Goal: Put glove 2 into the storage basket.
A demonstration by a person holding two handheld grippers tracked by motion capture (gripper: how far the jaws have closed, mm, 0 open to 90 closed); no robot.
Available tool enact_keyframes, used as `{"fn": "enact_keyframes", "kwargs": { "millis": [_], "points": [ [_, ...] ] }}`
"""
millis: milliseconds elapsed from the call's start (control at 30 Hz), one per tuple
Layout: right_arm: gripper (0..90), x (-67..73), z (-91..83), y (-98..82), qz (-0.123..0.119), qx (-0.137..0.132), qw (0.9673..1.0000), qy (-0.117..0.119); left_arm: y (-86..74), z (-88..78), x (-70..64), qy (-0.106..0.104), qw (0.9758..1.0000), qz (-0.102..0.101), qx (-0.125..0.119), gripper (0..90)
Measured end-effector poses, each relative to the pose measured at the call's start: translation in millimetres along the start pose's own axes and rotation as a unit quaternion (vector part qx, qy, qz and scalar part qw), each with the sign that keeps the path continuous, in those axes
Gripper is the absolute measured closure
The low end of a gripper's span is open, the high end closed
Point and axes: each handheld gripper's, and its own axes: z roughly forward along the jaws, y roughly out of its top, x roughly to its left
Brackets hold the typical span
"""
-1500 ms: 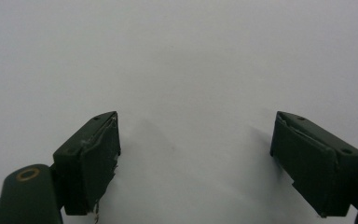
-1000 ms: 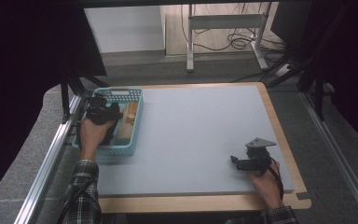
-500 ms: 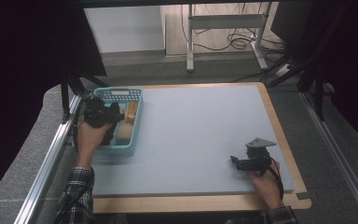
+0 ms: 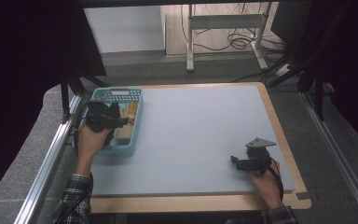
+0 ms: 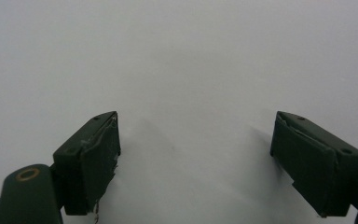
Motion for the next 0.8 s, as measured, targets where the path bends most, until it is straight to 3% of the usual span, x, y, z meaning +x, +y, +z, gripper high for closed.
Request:
{"fn": "enact_keyframes", "kwargs": {
  "millis": [800],
  "points": [
    [15.3, 0.1, 0.0, 0.0, 0.0, 0.0, 1.0, 0.0, -18.6, -7.8, -33.1, -0.017, 0.9986, 0.049, -0.014, 0.6]
  ]
}}
